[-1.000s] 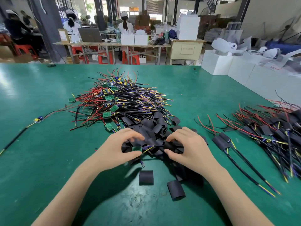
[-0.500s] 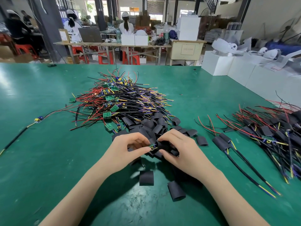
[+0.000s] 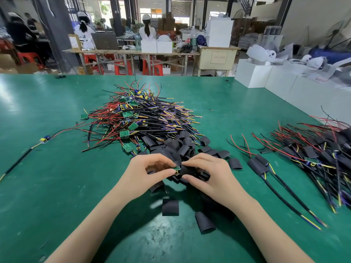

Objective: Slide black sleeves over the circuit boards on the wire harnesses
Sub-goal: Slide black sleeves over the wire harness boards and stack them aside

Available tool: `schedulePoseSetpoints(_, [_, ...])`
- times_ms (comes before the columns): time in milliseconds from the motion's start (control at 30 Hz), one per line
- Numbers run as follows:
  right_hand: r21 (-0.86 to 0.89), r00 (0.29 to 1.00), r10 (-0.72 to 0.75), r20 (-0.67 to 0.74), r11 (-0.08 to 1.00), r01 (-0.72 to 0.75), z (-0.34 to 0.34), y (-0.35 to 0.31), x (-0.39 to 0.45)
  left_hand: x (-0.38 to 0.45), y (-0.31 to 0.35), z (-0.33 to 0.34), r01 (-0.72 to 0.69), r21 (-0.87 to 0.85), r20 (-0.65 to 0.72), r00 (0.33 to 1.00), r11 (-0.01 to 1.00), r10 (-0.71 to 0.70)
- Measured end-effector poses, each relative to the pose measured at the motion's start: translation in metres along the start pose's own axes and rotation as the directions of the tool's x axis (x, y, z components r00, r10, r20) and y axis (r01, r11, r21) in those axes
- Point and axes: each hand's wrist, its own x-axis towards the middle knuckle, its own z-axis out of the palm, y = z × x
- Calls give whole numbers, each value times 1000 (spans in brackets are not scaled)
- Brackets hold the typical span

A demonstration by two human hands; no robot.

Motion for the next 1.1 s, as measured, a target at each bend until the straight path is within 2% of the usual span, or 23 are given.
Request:
schedulePoseSetpoints(200, [-2,999,-44,4,999,44,3,0,0,0,0,-2,20,-33,4,1000,999,-20])
schedulePoseSetpoints(400, [-5,997,-67,-24,998,67,3,0,-1,0,1,-2,-60,15,13,998,998,59])
schedulePoseSetpoints(533, [5,996,-80,-46,997,80,4,1,-1,-1,2,-1,-26,-23,0,1000,999,26])
schedulePoseSetpoints(833, [-47,998,-39,-52,998,36,1,-2,-1,-1,6,-2,-53,-75,-3,999,996,53])
schedulePoseSetpoints(1100, [-35,996,-64,-64,997,62,3,0,-1,0,4,-5,50,-123,13,999,991,-49])
